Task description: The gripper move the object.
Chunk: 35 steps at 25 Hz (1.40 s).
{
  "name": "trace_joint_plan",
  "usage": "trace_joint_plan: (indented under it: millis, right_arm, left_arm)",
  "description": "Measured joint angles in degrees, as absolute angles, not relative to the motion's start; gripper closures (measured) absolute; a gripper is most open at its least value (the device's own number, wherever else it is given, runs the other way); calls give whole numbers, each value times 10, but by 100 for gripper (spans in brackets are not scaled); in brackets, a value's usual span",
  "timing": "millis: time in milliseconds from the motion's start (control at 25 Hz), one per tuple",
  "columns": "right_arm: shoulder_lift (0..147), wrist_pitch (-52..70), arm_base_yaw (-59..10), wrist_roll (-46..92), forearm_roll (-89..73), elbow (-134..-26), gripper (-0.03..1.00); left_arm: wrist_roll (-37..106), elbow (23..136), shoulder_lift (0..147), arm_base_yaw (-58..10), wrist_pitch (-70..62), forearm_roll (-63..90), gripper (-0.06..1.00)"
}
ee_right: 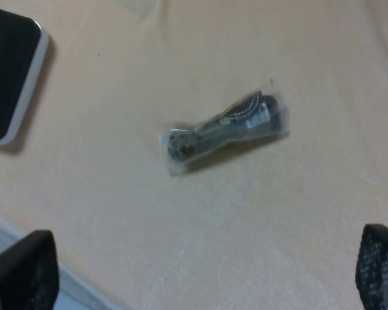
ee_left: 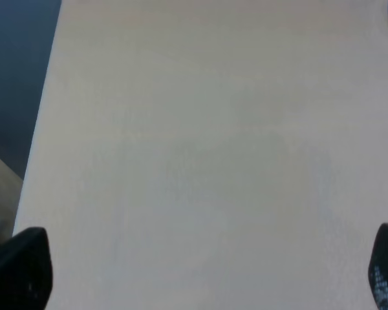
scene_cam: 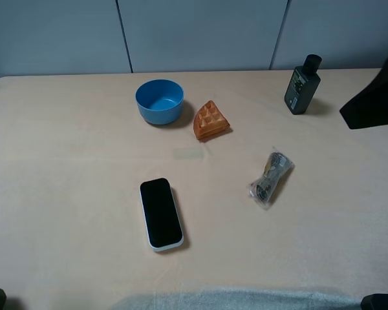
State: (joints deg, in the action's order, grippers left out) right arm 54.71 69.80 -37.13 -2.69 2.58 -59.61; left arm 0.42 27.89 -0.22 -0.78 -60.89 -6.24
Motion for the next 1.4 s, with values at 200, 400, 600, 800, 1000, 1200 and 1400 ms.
trace_joint_plan:
  millis: [200,400,600,800,1000,1200,1400]
  right_arm:
    - [477,698,-371,-40,28,-553,28]
    - [395,698,-319,-42,28,-482,28]
    - [300,696,-218,-42,28,-416,28]
    - [194,680,-122,-42,28,-377,28]
    - [101,635,-47,-42,28,-345,28]
    - [29,601,-5,-42,28,-306,28]
    - [-3,591,1,-42,28,-285,28]
  left_arm:
    - [4,279,-2,-8,-609,-62,-3]
    - [4,279,-2,-8,-609,-62,-3]
    - [4,279,-2,-8,-609,-62,-3]
    - [4,279,-2,-8,-609,-62,-3]
    - [4,279,-2,-8,-609,-62,-3]
    - [4,279,-2,-8,-609,-62,-3]
    - [4,279,-2,-8,-609,-62,-3]
